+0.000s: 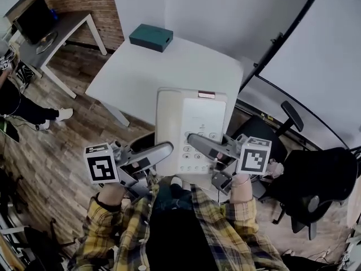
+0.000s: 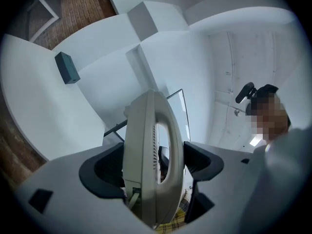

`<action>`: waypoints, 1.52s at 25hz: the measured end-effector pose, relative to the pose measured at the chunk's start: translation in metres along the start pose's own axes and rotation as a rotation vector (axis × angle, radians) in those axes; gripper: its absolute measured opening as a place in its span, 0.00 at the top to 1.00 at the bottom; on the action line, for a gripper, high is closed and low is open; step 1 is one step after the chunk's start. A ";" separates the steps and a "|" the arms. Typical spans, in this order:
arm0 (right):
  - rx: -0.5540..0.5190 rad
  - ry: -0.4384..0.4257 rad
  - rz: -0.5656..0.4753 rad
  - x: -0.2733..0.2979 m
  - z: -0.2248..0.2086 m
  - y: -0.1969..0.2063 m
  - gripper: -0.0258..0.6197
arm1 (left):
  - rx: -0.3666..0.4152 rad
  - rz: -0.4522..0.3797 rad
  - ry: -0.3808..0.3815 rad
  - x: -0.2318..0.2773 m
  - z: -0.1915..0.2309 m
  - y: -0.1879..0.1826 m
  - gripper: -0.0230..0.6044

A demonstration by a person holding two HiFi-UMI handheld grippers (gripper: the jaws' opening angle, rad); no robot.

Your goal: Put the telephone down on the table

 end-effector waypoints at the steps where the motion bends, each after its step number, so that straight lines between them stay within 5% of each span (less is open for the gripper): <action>1: 0.002 -0.001 -0.009 0.001 0.009 0.016 0.55 | 0.002 0.008 0.002 -0.014 -0.008 0.006 0.38; 9: 0.010 -0.003 -0.051 0.005 0.044 0.077 0.55 | 0.005 0.065 0.010 -0.065 -0.038 0.029 0.38; 20: -0.109 0.026 -0.089 0.000 0.035 0.077 0.55 | 0.080 0.042 0.112 -0.058 -0.020 0.037 0.38; 27: 0.009 0.016 -0.022 0.002 0.038 0.080 0.55 | -0.010 0.040 0.012 -0.066 -0.034 0.039 0.38; 34: -0.017 0.021 -0.101 -0.003 0.035 0.083 0.55 | 0.031 0.107 0.061 -0.057 -0.028 0.034 0.38; 38: -0.067 -0.043 -0.075 -0.001 0.037 0.078 0.55 | 0.093 0.070 0.029 -0.060 -0.037 0.035 0.38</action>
Point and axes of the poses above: the fingertips, and each gripper's own axes: x forward along the fingers, z to its left, y out of its underside, the point moved 7 cm from there along -x, backward along the fingers, and after that the axes turned 7 degrees about x, right-handed, at the moved point
